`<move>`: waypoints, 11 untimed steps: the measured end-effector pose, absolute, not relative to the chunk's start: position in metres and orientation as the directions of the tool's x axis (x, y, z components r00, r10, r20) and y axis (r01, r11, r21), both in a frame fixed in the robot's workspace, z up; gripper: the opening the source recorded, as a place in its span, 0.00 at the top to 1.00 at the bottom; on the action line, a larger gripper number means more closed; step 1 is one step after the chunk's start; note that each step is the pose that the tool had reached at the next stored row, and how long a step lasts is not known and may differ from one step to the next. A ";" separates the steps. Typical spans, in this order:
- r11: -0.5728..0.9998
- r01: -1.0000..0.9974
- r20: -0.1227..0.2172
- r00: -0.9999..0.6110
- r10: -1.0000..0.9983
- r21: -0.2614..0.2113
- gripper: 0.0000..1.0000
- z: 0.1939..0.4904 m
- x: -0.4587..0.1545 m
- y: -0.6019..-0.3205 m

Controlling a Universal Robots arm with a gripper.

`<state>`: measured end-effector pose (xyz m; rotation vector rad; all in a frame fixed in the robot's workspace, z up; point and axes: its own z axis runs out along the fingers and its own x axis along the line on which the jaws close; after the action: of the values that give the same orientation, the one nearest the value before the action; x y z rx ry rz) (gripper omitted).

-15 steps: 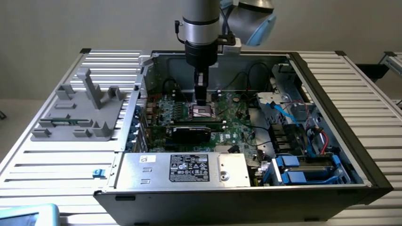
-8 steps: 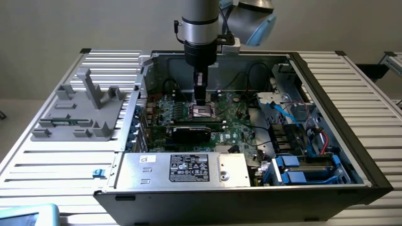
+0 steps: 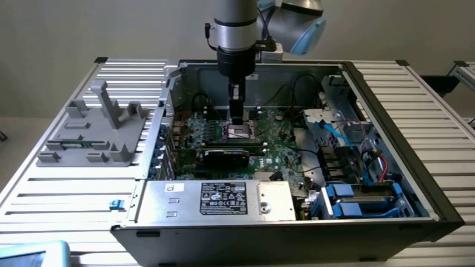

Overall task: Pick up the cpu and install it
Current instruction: 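Place the cpu into insertion slot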

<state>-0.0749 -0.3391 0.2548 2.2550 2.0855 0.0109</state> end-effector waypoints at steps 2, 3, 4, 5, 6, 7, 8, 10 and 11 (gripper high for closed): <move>-0.077 0.995 -0.042 0.079 0.996 0.056 0.44 0.255 -0.075 -0.339; -0.076 0.995 -0.042 0.079 0.996 0.056 0.44 0.255 -0.075 -0.339; -0.076 0.996 -0.041 0.078 0.996 0.056 0.44 0.254 -0.075 -0.339; -0.074 0.996 -0.041 0.076 0.996 0.056 0.44 0.254 -0.075 -0.339; -0.070 0.996 -0.040 0.073 0.997 0.056 0.44 0.253 -0.075 -0.339; -0.064 0.996 -0.039 0.066 0.997 0.056 0.44 0.253 -0.075 -0.339; -0.055 0.997 -0.038 0.057 0.998 0.057 0.44 0.253 -0.075 -0.339; -0.036 0.998 -0.033 0.038 0.999 0.059 0.44 0.252 -0.075 -0.339; -0.033 0.998 -0.030 0.035 0.999 0.061 0.44 0.252 -0.075 -0.339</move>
<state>-0.0753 -0.3391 0.2516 2.2120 2.1386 0.0317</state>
